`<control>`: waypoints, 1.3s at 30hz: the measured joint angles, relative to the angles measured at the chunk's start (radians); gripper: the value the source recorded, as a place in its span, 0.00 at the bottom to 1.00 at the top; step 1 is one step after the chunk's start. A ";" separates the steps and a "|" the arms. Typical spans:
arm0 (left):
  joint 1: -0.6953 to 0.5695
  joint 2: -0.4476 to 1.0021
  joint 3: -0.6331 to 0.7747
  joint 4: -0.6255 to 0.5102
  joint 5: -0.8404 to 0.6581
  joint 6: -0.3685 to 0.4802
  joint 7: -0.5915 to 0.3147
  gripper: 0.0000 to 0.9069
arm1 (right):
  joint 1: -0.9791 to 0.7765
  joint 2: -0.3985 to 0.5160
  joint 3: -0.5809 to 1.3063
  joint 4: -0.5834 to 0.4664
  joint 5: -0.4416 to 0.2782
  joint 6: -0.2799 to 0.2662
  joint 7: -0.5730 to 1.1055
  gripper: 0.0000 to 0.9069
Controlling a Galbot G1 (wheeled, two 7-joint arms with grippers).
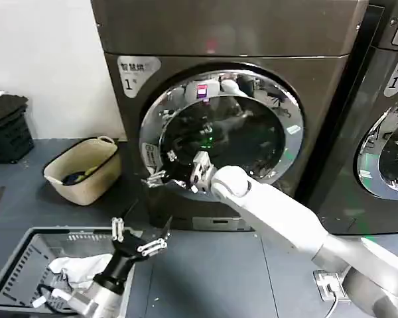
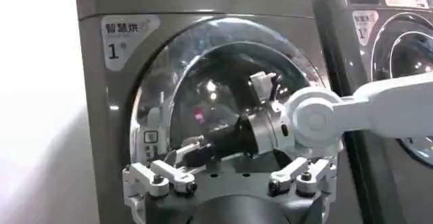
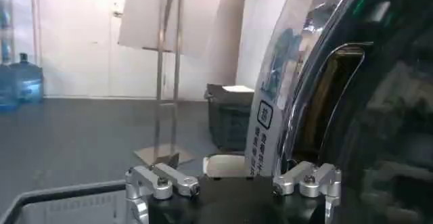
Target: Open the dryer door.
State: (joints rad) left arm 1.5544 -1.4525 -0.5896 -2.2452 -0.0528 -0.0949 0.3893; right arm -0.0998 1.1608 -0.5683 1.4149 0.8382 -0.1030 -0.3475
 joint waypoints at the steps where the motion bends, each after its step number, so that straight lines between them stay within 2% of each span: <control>1: 0.004 0.000 -0.004 -0.004 -0.004 0.001 0.000 1.00 | -0.003 -0.007 0.000 0.012 0.003 0.000 0.000 1.00; 14: 0.138 0.021 -0.087 -0.083 -0.031 -0.011 0.001 1.00 | -0.048 -0.106 0.007 0.175 0.030 -0.001 -0.005 1.00; 22: 0.212 0.073 -0.181 -0.106 -0.145 0.003 0.014 1.00 | -0.092 -0.164 0.022 0.273 0.034 -0.005 -0.004 1.00; 31: 0.168 0.145 -0.311 -0.056 -0.287 0.059 0.012 1.00 | -0.157 -0.239 0.048 0.406 0.039 -0.008 -0.013 1.00; 39: 0.046 0.254 -0.337 0.023 -0.368 0.092 0.022 1.00 | -0.216 -0.324 0.083 0.512 0.043 -0.009 -0.065 1.00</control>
State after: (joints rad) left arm 1.5999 -1.1989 -0.9270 -2.2220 -0.4206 -0.0034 0.4109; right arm -0.3156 0.8366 -0.4856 1.9266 0.8816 -0.1115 -0.4124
